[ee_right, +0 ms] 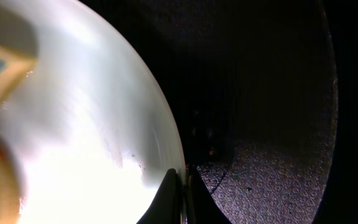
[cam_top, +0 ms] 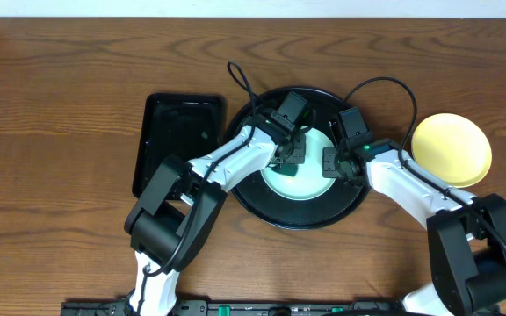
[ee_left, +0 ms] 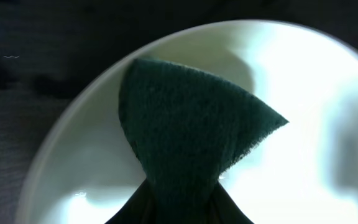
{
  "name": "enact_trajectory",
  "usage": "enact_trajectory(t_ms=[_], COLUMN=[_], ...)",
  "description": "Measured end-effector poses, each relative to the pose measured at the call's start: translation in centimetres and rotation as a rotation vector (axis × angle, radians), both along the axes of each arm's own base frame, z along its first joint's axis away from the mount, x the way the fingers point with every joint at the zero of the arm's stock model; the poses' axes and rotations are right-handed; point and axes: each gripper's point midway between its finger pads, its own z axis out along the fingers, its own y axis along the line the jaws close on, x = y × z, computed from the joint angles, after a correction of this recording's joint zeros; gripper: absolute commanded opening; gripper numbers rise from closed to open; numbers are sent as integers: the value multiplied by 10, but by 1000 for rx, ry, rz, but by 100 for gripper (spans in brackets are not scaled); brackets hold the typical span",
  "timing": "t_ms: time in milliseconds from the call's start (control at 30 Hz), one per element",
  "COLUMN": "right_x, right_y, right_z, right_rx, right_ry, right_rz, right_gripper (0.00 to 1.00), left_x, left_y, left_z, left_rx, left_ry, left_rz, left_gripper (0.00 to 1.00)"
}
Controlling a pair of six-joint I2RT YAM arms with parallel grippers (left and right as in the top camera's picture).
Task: Clean dirty plates on tray and stack at the side
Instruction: 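Scrub the green plate with the sponge while right gripper holds it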
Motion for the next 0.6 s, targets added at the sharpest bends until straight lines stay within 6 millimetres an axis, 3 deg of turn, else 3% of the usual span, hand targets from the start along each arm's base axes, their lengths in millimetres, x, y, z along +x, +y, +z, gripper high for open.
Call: enact_trajectory(t_ms=[267,467,600], right_x=[1,2,2], right_y=[5,-3,-5], right_z=[2,2,2], right_rx=[22,-14,-23], right_ry=[1,-4,-5], right_rz=[9,-7,-11], right_gripper=[1,1,1], left_x=[4,18,16], left_y=[6,-30,-52], left_z=[1,3,5], left_rx=[53,-164,-274], left_ry=[-40,-43,-12], left_rz=[8,58,72], left_gripper=[8,8,8])
